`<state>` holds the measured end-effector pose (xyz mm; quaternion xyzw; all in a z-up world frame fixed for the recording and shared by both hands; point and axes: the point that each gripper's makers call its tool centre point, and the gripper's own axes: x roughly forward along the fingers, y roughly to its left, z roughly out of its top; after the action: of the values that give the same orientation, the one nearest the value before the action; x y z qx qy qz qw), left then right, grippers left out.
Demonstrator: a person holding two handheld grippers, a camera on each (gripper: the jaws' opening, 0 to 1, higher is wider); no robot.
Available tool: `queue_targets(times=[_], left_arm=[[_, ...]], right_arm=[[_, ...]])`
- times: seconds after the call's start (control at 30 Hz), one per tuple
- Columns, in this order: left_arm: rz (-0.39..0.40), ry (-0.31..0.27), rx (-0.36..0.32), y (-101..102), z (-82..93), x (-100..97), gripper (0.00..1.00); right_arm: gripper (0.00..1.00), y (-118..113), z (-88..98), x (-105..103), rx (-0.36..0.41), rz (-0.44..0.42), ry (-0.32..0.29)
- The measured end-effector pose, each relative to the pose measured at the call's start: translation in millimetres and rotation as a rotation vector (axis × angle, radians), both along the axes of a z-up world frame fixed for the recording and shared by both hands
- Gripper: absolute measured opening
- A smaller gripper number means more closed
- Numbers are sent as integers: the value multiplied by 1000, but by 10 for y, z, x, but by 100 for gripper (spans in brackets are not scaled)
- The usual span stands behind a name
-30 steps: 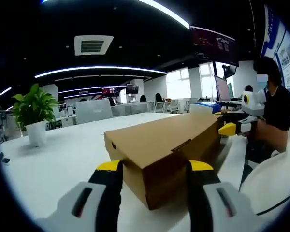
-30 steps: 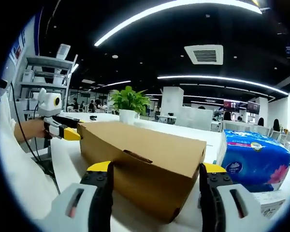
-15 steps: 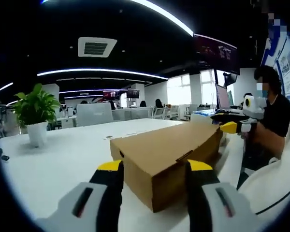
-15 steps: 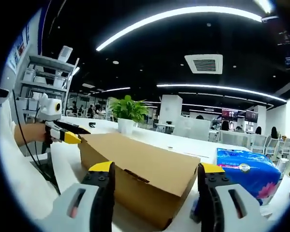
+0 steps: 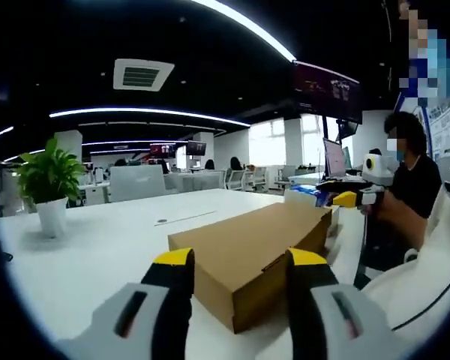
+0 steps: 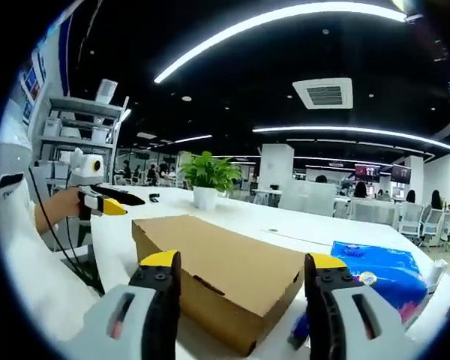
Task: Operate the shoe box by opening the lid, removing the specified soft item, and placing it in the target area until the item is outside and the box remains undamaged.
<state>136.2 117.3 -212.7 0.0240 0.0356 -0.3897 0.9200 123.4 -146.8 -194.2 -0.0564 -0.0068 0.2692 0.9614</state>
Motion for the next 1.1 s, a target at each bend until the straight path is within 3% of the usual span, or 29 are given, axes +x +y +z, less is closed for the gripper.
queue_targets(times=[0.07, 0.2, 0.3, 0.37, 0.43, 0.53, 0.63, 0.73, 0.83, 0.93, 1.03, 1.1], left_arm=[[5, 1, 14, 19, 8, 3, 57], [18, -37, -15, 89, 139, -10, 49], [26, -57, 41, 155, 166, -11, 43], [35, -43, 76, 193, 146, -14, 47], [30, -40, 69, 218, 167, -45, 50], [20, -32, 43, 243, 188, -81, 50], [53, -36, -55, 295, 313, -77, 53], [23, 50, -157, 289, 375, -139, 67], [-8, 102, -203, 309, 349, -226, 66], [16, 74, -127, 390, 269, -225, 63], [92, 35, -31, 541, 164, -140, 54], [103, 33, -25, 570, 162, -110, 58]], right_arm=[[59, -24, 78, -25, 34, 18, -1], [60, -33, 259, -113, 60, 71, -37], [60, -75, 460, -220, 179, 139, -42], [59, -180, 516, -234, 153, 114, -60], [60, -265, 546, -226, 104, 73, -84], [66, -297, 570, -241, 98, 62, -85], [70, -285, 606, -275, 99, 68, -109], [76, -229, 633, -301, 49, 72, -161], [72, -239, 634, -285, 34, 47, -174], [68, -275, 590, -244, -6, 14, -183], [65, -295, 553, -181, -21, -11, -221], [64, -257, 519, -149, -11, -2, -200]])
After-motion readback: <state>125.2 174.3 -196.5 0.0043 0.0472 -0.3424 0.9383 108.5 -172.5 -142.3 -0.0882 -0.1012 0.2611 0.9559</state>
